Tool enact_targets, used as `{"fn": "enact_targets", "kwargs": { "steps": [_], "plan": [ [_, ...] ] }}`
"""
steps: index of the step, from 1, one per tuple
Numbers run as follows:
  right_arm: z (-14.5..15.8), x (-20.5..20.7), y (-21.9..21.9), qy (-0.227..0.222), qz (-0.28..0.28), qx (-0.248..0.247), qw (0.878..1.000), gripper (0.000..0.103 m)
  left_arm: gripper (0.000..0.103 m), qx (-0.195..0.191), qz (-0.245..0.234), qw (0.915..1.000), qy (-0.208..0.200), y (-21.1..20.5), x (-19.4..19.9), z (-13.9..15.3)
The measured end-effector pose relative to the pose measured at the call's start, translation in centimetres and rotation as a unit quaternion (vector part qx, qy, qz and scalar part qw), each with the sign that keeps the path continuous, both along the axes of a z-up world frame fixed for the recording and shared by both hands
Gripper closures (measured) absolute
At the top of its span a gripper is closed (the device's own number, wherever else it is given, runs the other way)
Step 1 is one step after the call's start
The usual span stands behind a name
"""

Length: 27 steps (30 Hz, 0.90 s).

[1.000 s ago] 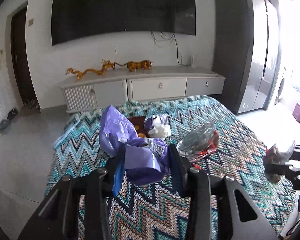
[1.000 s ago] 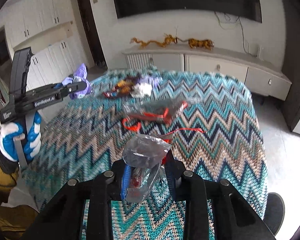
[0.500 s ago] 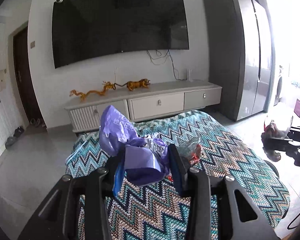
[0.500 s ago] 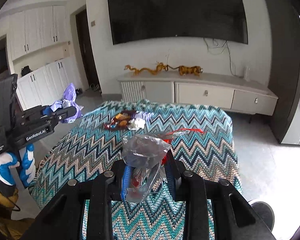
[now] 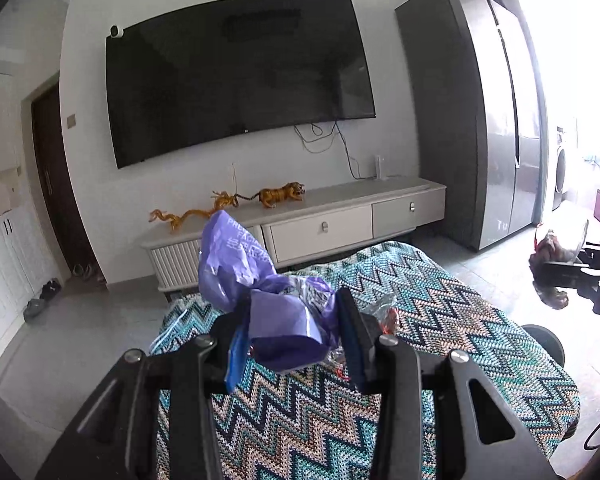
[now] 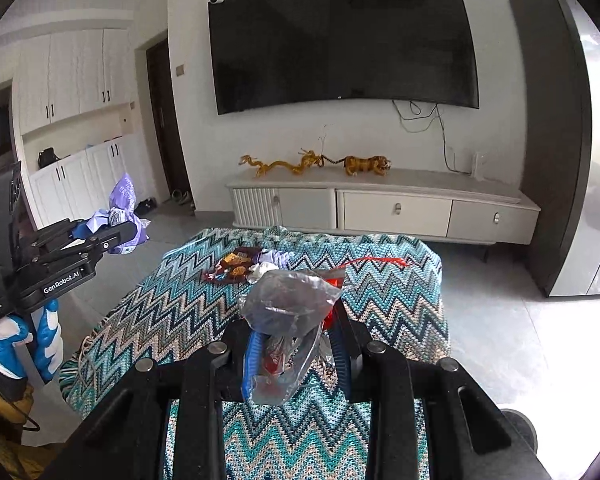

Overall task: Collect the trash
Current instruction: 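Lift both held items and carry them toward the bin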

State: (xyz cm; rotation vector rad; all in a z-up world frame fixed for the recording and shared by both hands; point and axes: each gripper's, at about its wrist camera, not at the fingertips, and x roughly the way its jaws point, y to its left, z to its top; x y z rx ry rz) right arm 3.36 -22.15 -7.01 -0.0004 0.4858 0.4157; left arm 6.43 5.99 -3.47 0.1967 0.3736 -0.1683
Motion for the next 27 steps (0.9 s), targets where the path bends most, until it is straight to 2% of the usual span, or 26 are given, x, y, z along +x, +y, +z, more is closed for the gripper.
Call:
{"fn": "enact_targets", "kwargs": {
  "steps": [7,20,24,27],
  "plan": [
    [-0.2,-0.2,-1.1,-0.002,-0.008,0.01,1.0,0.074,0.065,0.015,-0.003,0.9998,-0.009,-1.4,-0.1,0.9],
    [-1.1,0.4,-2.9,0.005,-0.02,0.026,0.999,0.074,0.065,0.033,-0.01,0.9994,0.009,-2.8,1.2,0.4],
    [-1.7,0.8,-4.3,0.009,-0.031,0.035,0.999,0.074,0.065,0.038,-0.039,0.9981,0.03,-4.8,2.3,-0.1],
    [-2.4,1.1,-6.1,0.017,-0.047,0.04,0.998,0.074,0.065,0.037,-0.084,0.9944,0.053,-7.7,3.4,-0.7]
  ]
}}
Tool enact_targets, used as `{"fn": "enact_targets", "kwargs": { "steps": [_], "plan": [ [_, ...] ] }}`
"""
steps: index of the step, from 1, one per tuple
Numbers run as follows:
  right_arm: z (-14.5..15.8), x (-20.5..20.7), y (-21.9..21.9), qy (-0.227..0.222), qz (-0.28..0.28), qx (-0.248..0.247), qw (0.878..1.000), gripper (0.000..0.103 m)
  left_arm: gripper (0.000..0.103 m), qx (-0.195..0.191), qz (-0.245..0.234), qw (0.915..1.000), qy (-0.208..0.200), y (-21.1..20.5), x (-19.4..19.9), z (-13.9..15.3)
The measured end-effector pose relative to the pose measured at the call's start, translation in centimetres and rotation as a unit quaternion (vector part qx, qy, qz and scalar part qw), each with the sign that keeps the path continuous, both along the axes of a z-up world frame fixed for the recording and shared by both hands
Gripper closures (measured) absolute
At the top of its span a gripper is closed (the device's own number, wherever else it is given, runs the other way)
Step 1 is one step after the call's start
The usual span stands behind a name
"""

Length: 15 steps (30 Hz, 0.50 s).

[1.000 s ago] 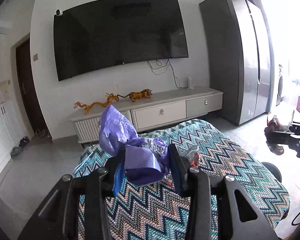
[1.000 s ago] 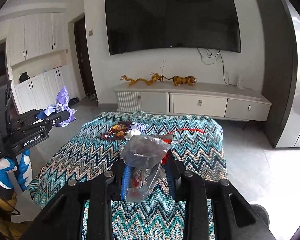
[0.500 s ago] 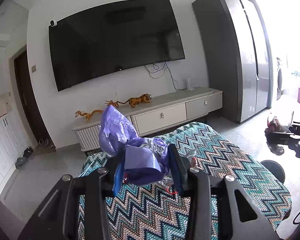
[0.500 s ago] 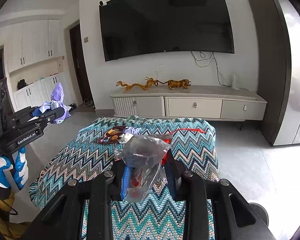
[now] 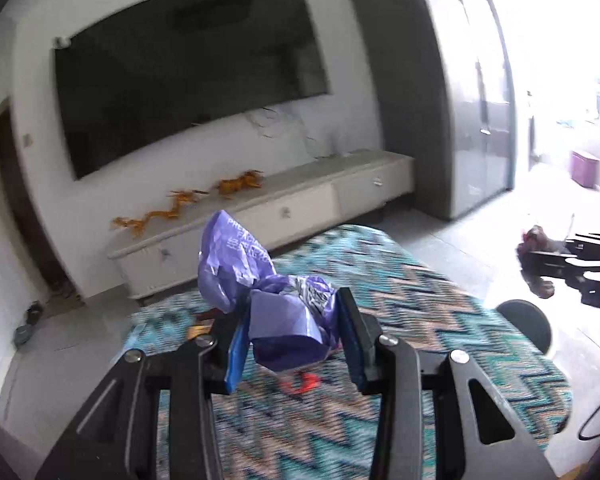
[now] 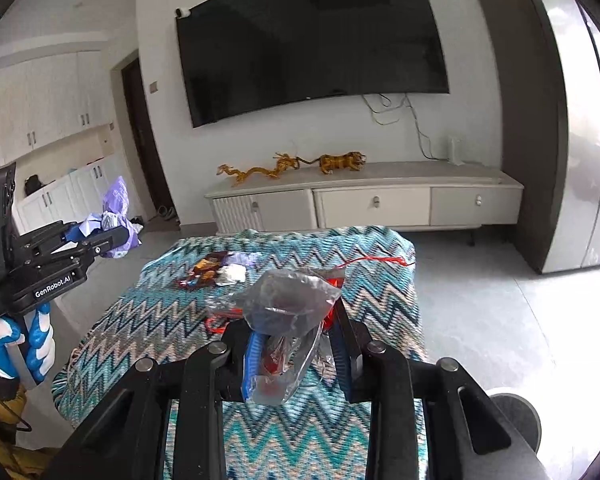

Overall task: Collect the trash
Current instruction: 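Lift both held items and carry them toward the bin, then open both tools over the bin to drop the purple wrapper and scrap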

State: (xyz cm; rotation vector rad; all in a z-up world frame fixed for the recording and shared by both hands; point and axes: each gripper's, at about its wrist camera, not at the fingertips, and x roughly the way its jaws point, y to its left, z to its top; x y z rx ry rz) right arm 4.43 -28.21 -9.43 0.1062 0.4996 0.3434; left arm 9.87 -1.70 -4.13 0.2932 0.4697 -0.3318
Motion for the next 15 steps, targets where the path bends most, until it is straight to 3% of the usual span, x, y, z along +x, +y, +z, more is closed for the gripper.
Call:
{"fn": "enact_targets", "kwargs": {
  "steps": [3,6,9,15],
  "plan": [
    [-1.2,0.5,-2.9,0.015,-0.032,0.0,0.999,0.074,0.065,-0.012,-0.068,0.997,0.035,-4.1,1.2,-0.5],
    [-3.2,0.8,-7.0,0.038,-0.078,-0.002,0.996,0.074,0.065,-0.03,-0.138,0.9862,0.086,-9.1,2.8,-1.4],
    [-6.2,1.1,-11.8,0.074,-0.129,-0.001,0.989,0.074,0.064,-0.046,-0.203,0.9679,0.141,-14.8,4.2,-3.0],
    [-13.6,2.2,-20.1,0.156,-0.202,0.012,0.967,0.074,0.062,-0.067,-0.289,0.9198,0.257,-26.2,6.5,-7.7]
  ]
}}
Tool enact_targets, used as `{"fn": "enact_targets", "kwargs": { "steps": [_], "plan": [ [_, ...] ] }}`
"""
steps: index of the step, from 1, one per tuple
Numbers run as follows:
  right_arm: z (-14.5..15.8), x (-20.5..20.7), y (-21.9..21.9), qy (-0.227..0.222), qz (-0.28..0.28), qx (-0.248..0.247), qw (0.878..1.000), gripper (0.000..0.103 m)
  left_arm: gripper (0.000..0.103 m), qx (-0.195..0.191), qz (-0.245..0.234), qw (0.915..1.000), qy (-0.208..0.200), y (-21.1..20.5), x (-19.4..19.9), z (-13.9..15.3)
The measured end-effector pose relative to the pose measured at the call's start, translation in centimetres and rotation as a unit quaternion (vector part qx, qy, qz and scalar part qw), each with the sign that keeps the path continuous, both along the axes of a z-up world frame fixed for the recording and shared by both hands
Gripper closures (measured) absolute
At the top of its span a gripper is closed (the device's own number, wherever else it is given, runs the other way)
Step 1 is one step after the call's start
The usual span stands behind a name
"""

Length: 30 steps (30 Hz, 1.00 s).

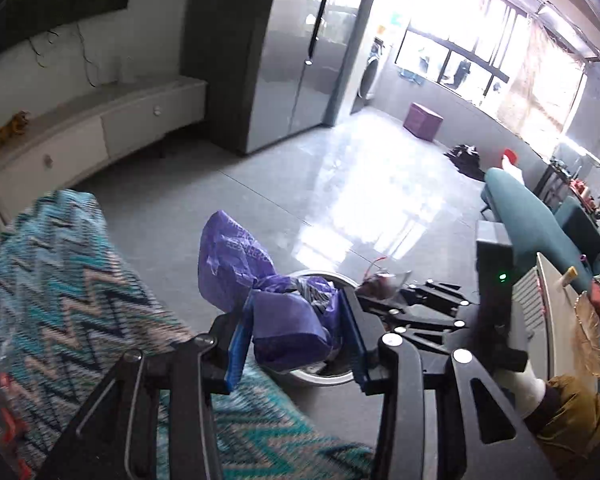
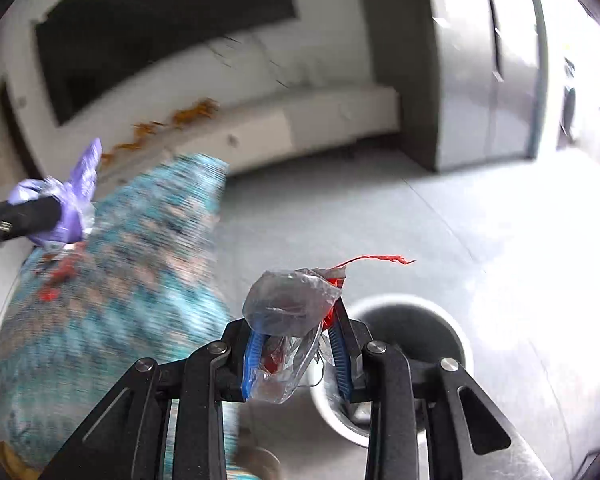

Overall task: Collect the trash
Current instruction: 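Open both tools over the bin to drop the purple wrapper and scrap, then move both tools back over the blanket toward the remaining trash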

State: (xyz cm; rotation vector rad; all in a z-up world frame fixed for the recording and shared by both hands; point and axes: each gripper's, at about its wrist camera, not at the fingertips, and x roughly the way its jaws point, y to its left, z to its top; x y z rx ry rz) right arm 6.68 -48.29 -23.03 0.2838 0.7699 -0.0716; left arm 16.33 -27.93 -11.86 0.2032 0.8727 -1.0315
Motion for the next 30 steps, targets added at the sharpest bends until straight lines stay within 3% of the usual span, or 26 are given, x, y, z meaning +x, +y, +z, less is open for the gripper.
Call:
{"fn": "enact_targets", "kwargs": {
  "steps": [6,8,10,12,14,17,22,26,30],
  "plan": [
    [-6.2,1.0,-5.5,0.054,-0.044,0.034,0.997,0.072,0.056,0.016,-0.032,0.9966,0.074,-7.9,1.6,-5.1],
    [-7.6,1.1,-6.5,0.065,-0.054,0.037,0.996,0.072,0.046,0.021,-0.029,0.9954,0.088,-9.2,2.1,-6.4],
    [-8.7,0.9,-7.4,0.075,-0.061,0.04,0.994,0.067,0.04,0.023,-0.027,0.9946,0.097,-10.0,2.6,-7.2],
    [-9.4,0.8,-8.0,0.084,-0.07,0.036,0.993,0.054,0.04,0.024,-0.025,0.9939,0.105,-10.3,2.9,-7.4],
    [-9.7,0.5,-8.3,0.089,-0.077,0.035,0.992,0.053,0.04,0.019,-0.023,0.9942,0.104,-9.8,3.0,-6.9],
    [-9.2,0.0,-8.5,0.087,-0.081,0.032,0.992,0.053,0.04,0.024,-0.012,0.998,0.058,-9.2,2.8,-5.7],
    [-5.2,-0.4,-6.6,0.061,-0.072,0.012,0.995,0.052,0.04,0.019,0.041,0.9984,-0.033,-4.4,1.9,-1.6],
    [-0.5,-0.5,-3.6,0.016,-0.055,-0.002,0.998,0.045,0.04,0.018,0.1,0.9899,-0.099,0.8,1.3,1.4],
    [4.6,-0.9,0.4,-0.036,-0.026,-0.016,0.999,0.039,0.04,0.016,0.171,0.9743,-0.145,7.1,0.8,4.2]
  ]
}}
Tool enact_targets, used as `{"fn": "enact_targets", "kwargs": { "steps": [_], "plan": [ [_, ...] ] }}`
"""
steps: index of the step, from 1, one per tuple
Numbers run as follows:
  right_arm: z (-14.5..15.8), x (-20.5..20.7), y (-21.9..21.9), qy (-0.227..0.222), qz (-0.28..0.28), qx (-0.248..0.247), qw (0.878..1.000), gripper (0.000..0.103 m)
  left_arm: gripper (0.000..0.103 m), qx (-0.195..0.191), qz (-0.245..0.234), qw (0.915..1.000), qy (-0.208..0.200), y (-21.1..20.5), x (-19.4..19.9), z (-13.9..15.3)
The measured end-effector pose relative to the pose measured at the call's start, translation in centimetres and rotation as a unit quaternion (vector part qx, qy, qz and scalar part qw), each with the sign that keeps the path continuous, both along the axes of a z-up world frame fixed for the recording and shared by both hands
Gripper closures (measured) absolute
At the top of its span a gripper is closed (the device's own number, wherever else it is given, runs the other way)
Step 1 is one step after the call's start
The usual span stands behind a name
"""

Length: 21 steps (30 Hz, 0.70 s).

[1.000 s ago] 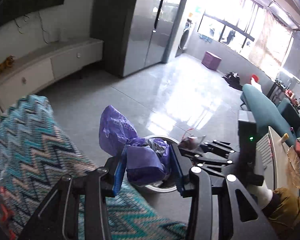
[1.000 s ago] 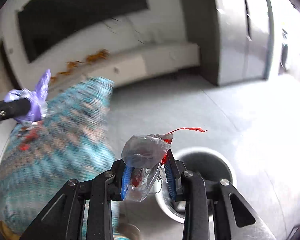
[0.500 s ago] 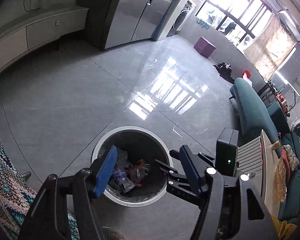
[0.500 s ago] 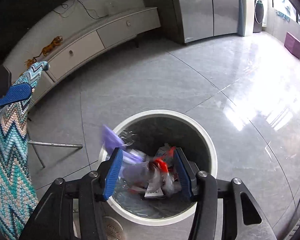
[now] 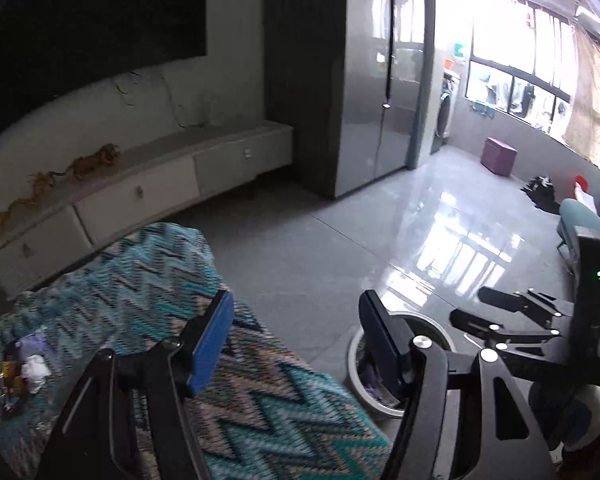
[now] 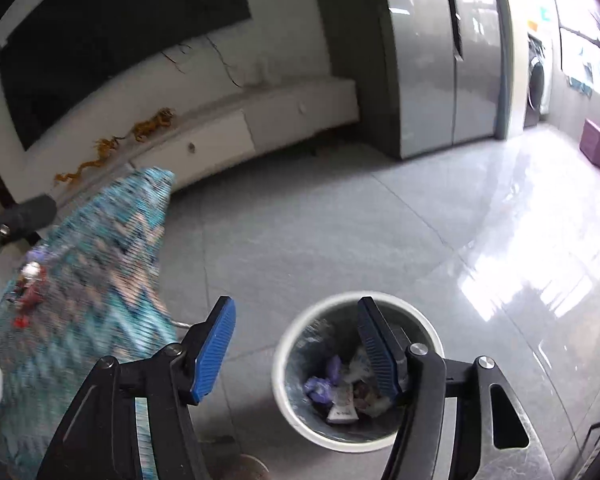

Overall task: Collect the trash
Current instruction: 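Move both tools back over the blanket toward the remaining trash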

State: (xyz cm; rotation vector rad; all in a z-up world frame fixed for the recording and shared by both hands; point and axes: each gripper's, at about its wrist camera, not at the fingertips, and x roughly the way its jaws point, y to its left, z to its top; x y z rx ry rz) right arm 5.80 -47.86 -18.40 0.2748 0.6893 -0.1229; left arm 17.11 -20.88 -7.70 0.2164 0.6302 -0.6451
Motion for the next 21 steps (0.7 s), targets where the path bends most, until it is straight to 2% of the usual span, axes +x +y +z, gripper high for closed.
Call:
{"fn": "enact_targets", "kwargs": {
  "steps": [4,7,11,16,21],
  "plan": [
    [4.6,-0.2,4.7,-0.046,0.036,-0.021,0.998,0.033,0.04,-0.015,0.069,0.9969,-0.036,6.5,-0.9,2.7],
    [7.4,-0.5,8.3,-0.075,0.064,-0.037,0.994,0.027,0.039,-0.01,0.113,0.9917,-0.06,11.0,-1.3,4.5],
    [9.9,-0.2,12.4,-0.101,0.098,-0.054,0.989,0.02,0.027,-0.003,0.161,0.983,-0.089,15.9,-2.4,5.7],
    [11.9,-0.4,16.7,-0.123,0.133,-0.067,0.981,0.015,0.022,0.001,0.203,0.9726,-0.114,19.9,-4.1,6.4],
    [13.5,-0.4,20.1,-0.138,0.161,-0.081,0.974,0.01,0.017,-0.005,0.225,0.9662,-0.125,22.5,-5.1,6.9]
  ]
}}
